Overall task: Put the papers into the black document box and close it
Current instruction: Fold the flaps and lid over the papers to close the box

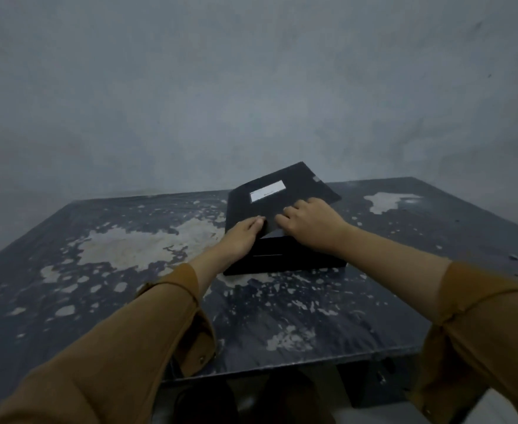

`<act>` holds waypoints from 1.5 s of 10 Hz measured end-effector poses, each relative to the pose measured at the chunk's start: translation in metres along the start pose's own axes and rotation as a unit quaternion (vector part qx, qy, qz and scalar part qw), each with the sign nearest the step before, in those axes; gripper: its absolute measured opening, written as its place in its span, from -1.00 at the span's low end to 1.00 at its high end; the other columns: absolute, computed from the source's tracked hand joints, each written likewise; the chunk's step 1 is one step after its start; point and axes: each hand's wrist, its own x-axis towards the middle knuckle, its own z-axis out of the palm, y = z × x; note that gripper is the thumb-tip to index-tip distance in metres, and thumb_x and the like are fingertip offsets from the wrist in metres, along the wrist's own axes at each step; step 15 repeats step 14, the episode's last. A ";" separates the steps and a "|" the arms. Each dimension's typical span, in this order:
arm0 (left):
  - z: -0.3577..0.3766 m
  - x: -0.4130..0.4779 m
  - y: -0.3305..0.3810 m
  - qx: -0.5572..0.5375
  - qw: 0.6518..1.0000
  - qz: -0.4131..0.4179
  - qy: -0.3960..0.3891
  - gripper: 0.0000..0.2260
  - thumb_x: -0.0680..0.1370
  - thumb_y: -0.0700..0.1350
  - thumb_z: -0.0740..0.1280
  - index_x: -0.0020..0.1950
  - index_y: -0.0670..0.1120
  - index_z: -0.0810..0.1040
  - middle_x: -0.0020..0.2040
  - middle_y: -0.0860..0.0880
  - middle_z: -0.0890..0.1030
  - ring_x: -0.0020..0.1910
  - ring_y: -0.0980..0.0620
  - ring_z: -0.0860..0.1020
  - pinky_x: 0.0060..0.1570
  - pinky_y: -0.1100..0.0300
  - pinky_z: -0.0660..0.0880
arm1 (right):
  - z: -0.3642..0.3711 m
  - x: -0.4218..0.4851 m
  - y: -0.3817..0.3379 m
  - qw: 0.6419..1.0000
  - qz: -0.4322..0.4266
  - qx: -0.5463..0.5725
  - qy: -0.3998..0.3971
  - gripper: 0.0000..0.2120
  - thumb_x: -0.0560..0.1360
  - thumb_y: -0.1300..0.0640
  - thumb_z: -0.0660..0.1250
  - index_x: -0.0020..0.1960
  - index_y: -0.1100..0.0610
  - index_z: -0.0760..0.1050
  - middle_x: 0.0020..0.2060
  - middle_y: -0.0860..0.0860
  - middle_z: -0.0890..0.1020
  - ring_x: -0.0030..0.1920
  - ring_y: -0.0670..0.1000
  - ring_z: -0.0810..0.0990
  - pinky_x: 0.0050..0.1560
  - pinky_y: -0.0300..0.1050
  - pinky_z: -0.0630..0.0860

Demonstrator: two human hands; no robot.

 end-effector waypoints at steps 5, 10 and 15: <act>0.013 0.044 -0.023 0.276 0.960 -0.037 0.014 -0.49 0.59 0.16 0.04 0.52 0.05 0.14 0.56 0.05 0.14 0.53 -0.09 0.08 0.44 -0.13 0.05 | 0.061 -0.009 0.002 0.876 0.271 0.371 -0.146 -0.53 0.56 -0.15 0.06 0.33 0.09 0.42 0.31 0.11 0.46 0.32 0.14 0.40 0.34 0.12 0.33; 0.019 0.084 -0.040 0.306 0.949 -0.076 -0.020 -0.41 0.58 0.22 -0.05 0.55 0.01 0.02 0.59 -0.01 0.01 0.55 -0.20 -0.15 0.53 -0.10 -0.07 | 0.092 0.010 0.010 0.830 0.351 0.332 -0.279 -0.25 0.51 -0.31 -0.02 0.52 0.15 0.04 0.54 0.17 0.02 0.54 0.14 -0.08 0.50 0.16 0.03; -0.011 0.061 -0.030 0.266 0.961 -0.072 0.035 -0.43 0.59 0.20 -0.03 0.55 0.04 -0.03 0.59 -0.01 -0.05 0.56 -0.11 -0.18 0.48 -0.19 -0.13 | 0.063 0.021 0.007 0.862 0.313 0.334 -0.218 -0.28 0.51 -0.30 0.02 0.52 0.08 0.05 0.55 0.08 0.05 0.55 0.10 -0.07 0.49 0.13 -0.06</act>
